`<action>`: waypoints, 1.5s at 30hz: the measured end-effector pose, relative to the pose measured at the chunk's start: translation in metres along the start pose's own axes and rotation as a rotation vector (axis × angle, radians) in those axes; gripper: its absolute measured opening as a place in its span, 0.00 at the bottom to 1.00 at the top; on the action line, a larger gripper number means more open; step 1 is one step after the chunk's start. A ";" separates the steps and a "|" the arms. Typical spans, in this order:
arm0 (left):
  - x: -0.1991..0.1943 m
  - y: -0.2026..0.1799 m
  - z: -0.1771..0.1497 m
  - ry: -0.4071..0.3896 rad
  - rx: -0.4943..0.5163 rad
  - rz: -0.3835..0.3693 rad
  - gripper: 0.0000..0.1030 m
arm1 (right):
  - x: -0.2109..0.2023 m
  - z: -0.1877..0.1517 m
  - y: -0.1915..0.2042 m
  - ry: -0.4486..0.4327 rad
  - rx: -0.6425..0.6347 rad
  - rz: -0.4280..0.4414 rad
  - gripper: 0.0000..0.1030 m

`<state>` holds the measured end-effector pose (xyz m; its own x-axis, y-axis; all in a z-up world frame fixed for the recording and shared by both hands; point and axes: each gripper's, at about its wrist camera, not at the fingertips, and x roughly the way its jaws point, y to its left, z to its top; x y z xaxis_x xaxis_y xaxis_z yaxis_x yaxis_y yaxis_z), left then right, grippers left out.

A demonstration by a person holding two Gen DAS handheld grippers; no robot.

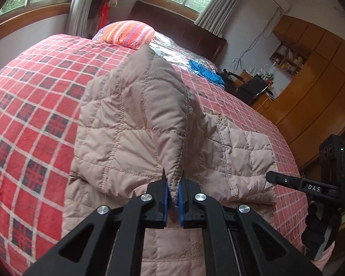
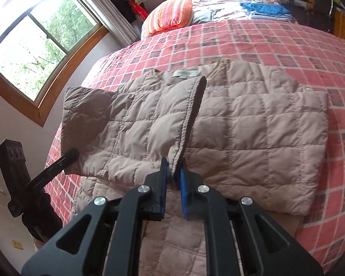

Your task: Fold large clothes

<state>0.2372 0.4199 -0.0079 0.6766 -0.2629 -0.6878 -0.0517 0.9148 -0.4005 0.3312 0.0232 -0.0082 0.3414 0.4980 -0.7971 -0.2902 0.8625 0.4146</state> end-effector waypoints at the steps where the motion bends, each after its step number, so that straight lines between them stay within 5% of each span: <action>1: 0.009 -0.007 -0.001 0.010 0.011 0.004 0.06 | -0.003 -0.002 -0.010 -0.006 0.012 -0.007 0.09; 10: 0.074 -0.028 -0.021 0.099 0.059 0.071 0.09 | 0.025 -0.023 -0.066 0.008 0.091 -0.059 0.09; 16: 0.065 -0.027 -0.027 0.134 0.075 0.049 0.25 | 0.045 -0.025 -0.081 0.035 0.117 -0.057 0.15; 17: 0.054 -0.026 -0.025 0.117 0.082 0.030 0.30 | 0.042 -0.024 -0.082 0.029 0.121 -0.051 0.17; 19: 0.028 -0.021 -0.020 0.056 0.076 0.017 0.34 | 0.033 -0.022 -0.086 0.004 0.137 -0.042 0.47; 23: -0.004 0.003 0.001 -0.062 0.029 0.068 0.34 | 0.031 -0.017 -0.094 -0.009 0.175 -0.036 0.53; 26: 0.009 0.021 0.011 -0.047 0.018 0.126 0.34 | 0.042 -0.016 -0.094 0.017 0.184 -0.015 0.45; 31: 0.044 0.046 0.007 0.006 -0.004 0.211 0.34 | 0.050 -0.010 -0.082 0.051 0.137 -0.035 0.07; 36: 0.052 0.055 0.000 0.017 -0.014 0.203 0.34 | 0.015 0.000 -0.083 -0.062 0.138 -0.111 0.06; 45: 0.070 0.045 -0.005 0.057 0.047 0.238 0.33 | 0.052 -0.008 -0.102 0.018 0.186 -0.177 0.08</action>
<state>0.2781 0.4416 -0.0771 0.6067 -0.0542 -0.7931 -0.1692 0.9660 -0.1955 0.3714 -0.0392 -0.0955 0.3560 0.3378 -0.8713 -0.0569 0.9385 0.3406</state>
